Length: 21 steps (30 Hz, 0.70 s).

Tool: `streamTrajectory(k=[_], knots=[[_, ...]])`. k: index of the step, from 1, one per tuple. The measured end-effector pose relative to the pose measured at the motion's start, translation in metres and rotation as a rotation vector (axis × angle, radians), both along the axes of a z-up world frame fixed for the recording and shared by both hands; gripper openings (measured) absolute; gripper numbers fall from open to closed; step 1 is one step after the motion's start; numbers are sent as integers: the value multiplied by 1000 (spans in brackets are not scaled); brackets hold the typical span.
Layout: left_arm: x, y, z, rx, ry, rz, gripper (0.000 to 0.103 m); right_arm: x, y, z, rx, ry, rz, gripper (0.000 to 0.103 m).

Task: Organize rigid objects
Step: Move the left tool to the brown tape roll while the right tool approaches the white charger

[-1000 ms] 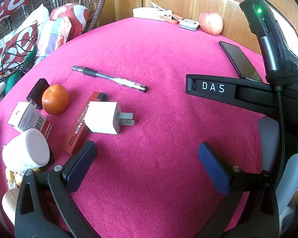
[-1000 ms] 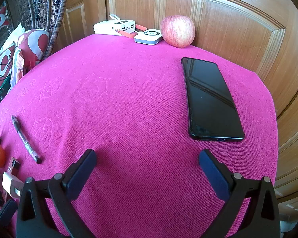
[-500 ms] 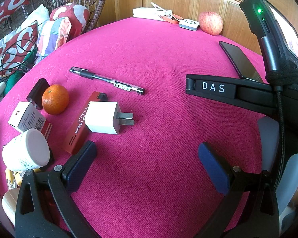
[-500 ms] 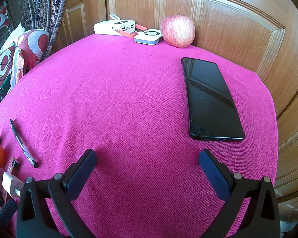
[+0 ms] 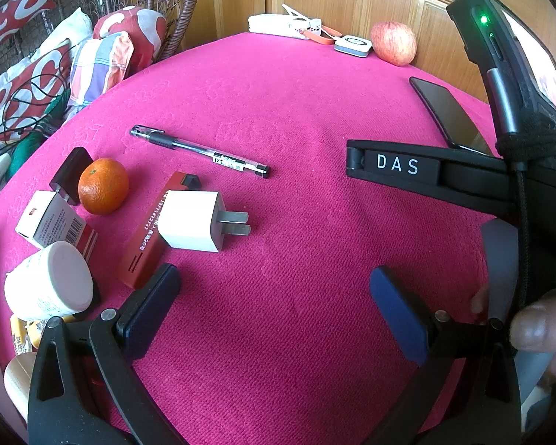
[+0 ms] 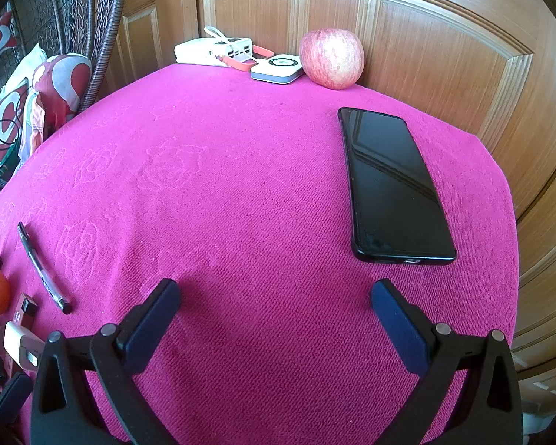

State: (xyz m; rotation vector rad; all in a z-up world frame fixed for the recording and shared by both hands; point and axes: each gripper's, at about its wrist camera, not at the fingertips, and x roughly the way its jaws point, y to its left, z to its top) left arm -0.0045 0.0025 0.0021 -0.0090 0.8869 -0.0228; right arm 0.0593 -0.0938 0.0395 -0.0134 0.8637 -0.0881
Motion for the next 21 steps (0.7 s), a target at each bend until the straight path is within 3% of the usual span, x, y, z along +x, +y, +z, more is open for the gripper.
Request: streamTrajectory(k=[4,6,8,12,17,21], knots=[[-2,-1,4,-18,61,26,103,0,0,0,0,0,1,103],[-5,0,12,-92,109,14,103,1,-1,0,-2,5,14,103],[-13,4,27,-154,126,11,103,5,-3,1,-9,16,63,103],[-36,28,64,-194,117,98,103,11,-7,1,-13,60,165,103],[-62,74,95,-178,58,260,103,14,-5,2,-22,106,219,103],[-75,112,97,-122,79,391,103,18,-6,7,4,189,277,103]])
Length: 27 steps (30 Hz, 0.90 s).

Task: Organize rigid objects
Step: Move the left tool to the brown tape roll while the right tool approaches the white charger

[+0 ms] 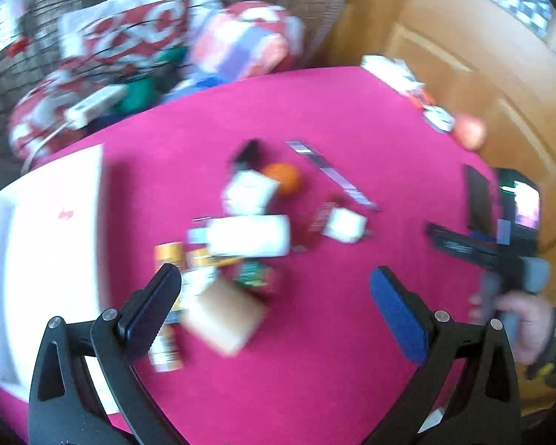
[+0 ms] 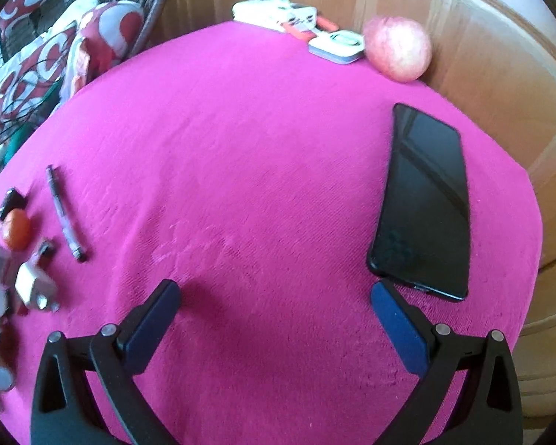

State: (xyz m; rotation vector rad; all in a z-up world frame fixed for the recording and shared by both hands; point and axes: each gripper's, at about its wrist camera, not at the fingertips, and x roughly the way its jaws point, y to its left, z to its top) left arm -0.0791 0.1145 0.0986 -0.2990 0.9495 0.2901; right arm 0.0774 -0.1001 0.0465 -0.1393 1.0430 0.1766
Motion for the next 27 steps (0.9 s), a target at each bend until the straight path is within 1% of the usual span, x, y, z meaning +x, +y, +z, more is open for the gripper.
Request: streamTrajectory(k=[1,3,6,8,10,12,13,15,18,20,23,24,25,27], knots=[[-2,9,-2,1,11,22,103,-3,0,5,11,3,10,103],[-10,24,-8,5,31,76,103,-12,-1,21,50,-24,55,103],[-23,41,-14,-10,26,128,103,-25,4,52,105,-75,154,103],[-29,48,-20,-14,19,123,103,-30,13,74,144,-106,226,103],[-34,46,-21,-5,14,99,103,-34,24,97,174,-131,303,103],[-32,43,-27,-4,34,60,103,-40,35,117,192,-163,374,103],[-28,41,-32,-5,52,34,103,-43,39,122,193,-168,399,103],[-22,37,-40,-14,86,-6,103,-50,55,131,184,-165,449,103],[-17,33,-48,-43,115,-48,103,-53,59,135,186,-144,484,103],[-16,30,-50,-31,109,-75,103,-54,61,133,162,-143,505,103],[-13,27,-56,-12,137,-121,101,-58,60,128,142,-121,515,103],[-12,25,-58,-4,147,-137,95,-57,59,127,145,-108,511,103],[-11,23,-60,0,156,-151,92,-57,57,128,152,-99,507,103],[-10,20,-63,10,170,-172,82,-55,53,127,158,-86,500,103]])
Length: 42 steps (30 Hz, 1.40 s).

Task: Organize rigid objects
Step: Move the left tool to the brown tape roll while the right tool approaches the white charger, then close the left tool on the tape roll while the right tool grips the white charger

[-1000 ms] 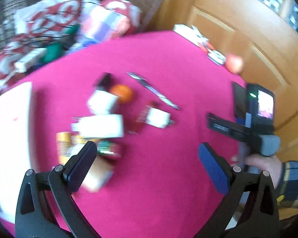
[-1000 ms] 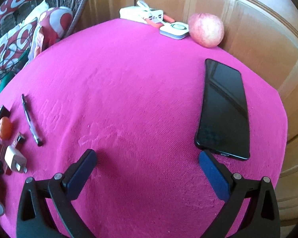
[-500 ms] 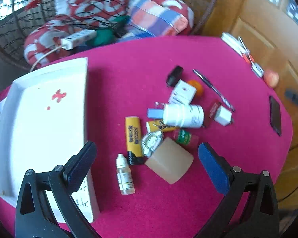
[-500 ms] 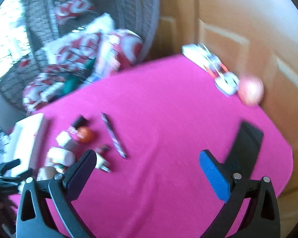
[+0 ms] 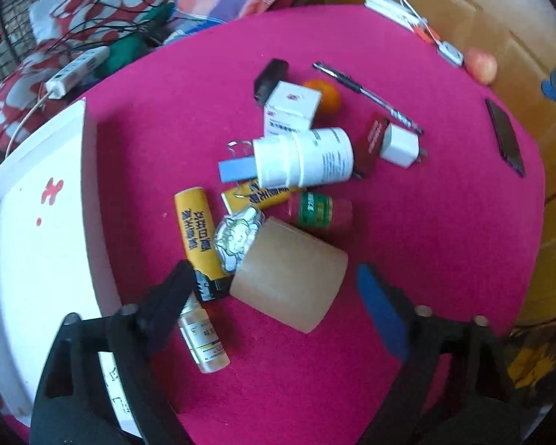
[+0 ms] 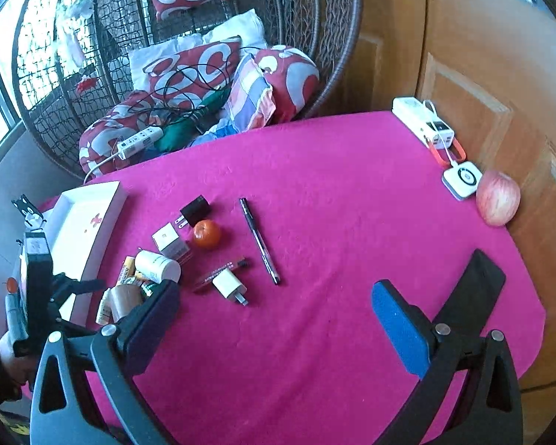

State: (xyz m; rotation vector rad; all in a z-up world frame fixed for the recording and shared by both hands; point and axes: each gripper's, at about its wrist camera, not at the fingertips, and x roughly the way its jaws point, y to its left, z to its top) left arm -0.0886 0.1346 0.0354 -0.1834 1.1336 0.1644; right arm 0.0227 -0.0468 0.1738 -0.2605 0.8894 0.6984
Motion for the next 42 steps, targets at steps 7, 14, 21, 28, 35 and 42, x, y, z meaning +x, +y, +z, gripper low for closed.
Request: streamTrajectory(k=[7,14,21,28,35,42], knots=[[7,-6,-9,-3,40,-25,54,5,1,-13,-43,52,16,103],[0,7,1,-108,5,46,51,9,22,-32,-72,99,159,93],[-19,18,30,-132,-58,154,51,18,72,-67,-161,139,340,68],[-40,29,71,-98,-131,280,51,24,98,-101,-272,161,435,50],[-43,42,107,-87,-191,367,51,13,103,-119,-353,162,517,38],[-36,44,135,-49,-238,378,51,8,102,-112,-367,123,541,24]])
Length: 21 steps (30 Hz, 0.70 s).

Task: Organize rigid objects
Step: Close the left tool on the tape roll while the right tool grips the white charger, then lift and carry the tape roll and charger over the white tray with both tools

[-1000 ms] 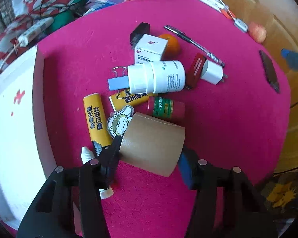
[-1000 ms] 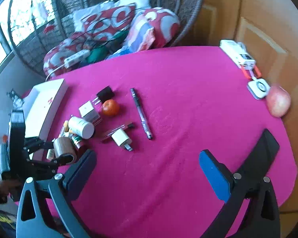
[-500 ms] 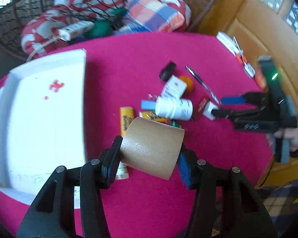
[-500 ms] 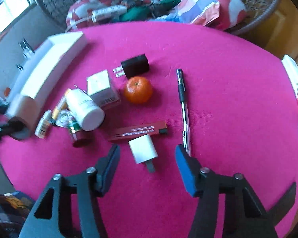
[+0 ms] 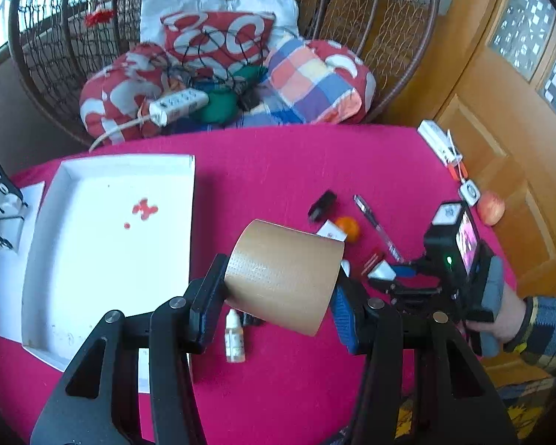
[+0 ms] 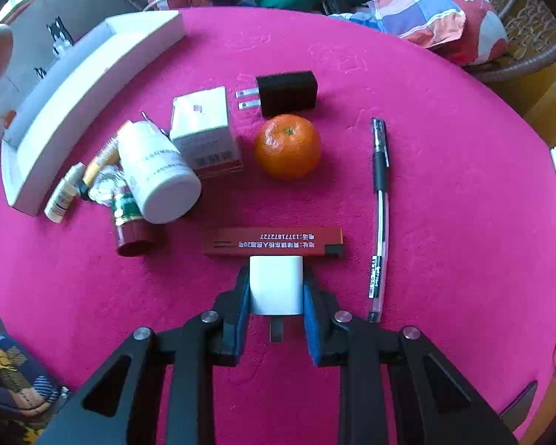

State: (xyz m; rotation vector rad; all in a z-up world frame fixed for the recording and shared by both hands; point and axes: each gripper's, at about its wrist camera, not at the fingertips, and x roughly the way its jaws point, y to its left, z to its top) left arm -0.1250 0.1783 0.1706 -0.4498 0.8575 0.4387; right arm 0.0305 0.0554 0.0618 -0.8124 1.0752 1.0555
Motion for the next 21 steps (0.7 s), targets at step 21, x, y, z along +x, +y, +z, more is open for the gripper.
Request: streamTrajectory(k=[21], knots=[[-33,1,119,245,-196,135,51,-60,-22,272,831,-152,-62,24]])
